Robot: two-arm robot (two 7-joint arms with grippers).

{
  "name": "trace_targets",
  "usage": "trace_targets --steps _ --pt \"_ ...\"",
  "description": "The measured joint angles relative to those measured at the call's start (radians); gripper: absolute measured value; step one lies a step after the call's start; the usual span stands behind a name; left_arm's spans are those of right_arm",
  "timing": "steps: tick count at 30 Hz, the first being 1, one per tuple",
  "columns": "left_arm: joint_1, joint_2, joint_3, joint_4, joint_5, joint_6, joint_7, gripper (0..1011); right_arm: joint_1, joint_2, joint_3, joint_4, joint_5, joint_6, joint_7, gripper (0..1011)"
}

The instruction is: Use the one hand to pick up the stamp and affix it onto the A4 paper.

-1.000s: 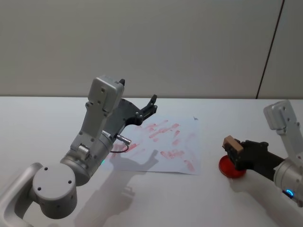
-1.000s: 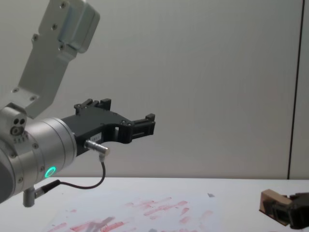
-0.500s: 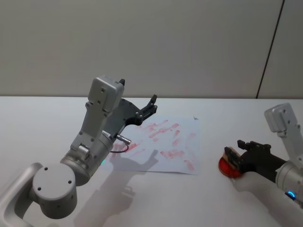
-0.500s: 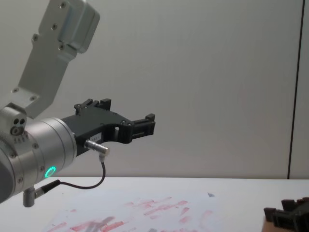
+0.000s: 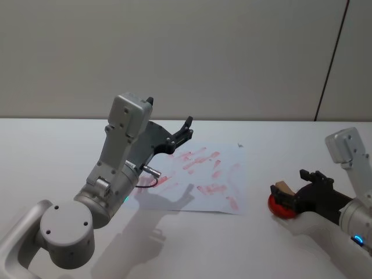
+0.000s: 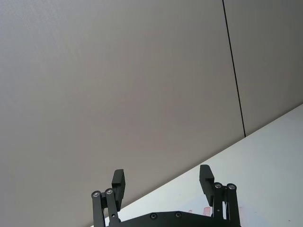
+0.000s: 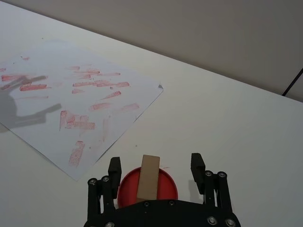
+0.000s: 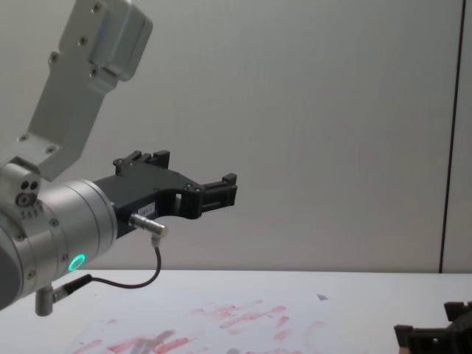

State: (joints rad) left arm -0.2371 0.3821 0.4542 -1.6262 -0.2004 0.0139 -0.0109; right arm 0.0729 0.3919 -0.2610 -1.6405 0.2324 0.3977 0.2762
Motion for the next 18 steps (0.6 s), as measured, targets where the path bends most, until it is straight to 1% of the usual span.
trace_targets --steps 2,5,18 --pt "0.000 0.000 0.000 0.000 0.000 0.000 0.000 1003 0.000 0.000 0.000 0.000 0.000 0.000 0.000 910" --pt "0.000 0.000 0.000 0.000 0.000 0.000 0.000 1003 0.000 0.000 0.000 0.001 0.000 0.000 0.000 1000" --pt "0.000 0.000 0.000 0.000 0.000 0.000 0.000 1002 0.000 0.000 0.000 0.002 -0.001 0.000 0.000 1001"
